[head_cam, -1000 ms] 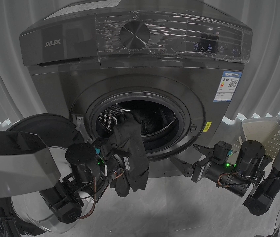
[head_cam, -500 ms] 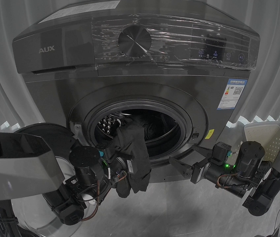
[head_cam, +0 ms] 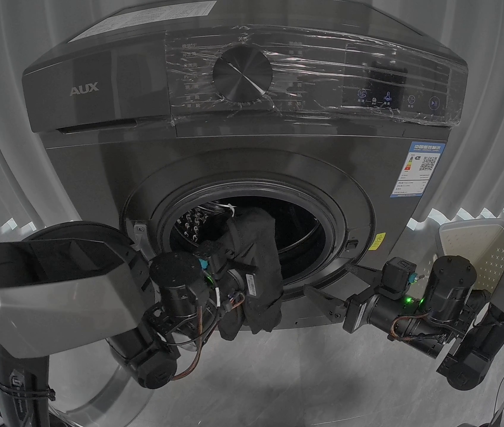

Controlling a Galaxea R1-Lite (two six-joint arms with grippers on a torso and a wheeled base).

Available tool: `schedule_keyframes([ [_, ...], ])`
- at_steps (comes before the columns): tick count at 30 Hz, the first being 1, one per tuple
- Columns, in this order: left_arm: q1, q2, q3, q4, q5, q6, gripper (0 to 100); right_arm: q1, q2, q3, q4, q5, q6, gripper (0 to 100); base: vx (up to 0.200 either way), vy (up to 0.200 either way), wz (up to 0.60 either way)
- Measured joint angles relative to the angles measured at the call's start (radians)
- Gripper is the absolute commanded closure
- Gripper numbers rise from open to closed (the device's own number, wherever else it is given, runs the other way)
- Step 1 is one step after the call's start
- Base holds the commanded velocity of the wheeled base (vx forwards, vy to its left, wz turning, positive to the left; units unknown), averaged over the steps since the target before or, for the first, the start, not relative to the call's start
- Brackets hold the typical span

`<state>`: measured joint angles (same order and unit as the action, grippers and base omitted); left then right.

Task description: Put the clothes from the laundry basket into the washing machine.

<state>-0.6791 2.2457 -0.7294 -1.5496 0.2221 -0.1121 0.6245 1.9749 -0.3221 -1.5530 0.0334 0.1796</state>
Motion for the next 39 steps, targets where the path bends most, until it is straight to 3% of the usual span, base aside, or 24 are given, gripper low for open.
schedule_keyframes([
  [12, 0.051, 0.161, -0.351, 0.095, -0.027, -0.044, 100, 0.000, -0.001, 0.003, 0.000, 0.001, 0.000, 0, 0.000, 0.000, 0.00],
  [27, 0.099, 0.291, -0.684, 0.306, -0.026, -0.066, 100, -0.003, 0.002, -0.001, 0.000, 0.001, 0.001, 0, 0.000, 0.000, 0.00],
  [39, 0.113, 0.343, -0.752, 0.335, -0.019, -0.068, 100, -0.004, 0.002, -0.008, 0.000, 0.001, 0.001, 0, 0.000, 0.000, 0.00],
])
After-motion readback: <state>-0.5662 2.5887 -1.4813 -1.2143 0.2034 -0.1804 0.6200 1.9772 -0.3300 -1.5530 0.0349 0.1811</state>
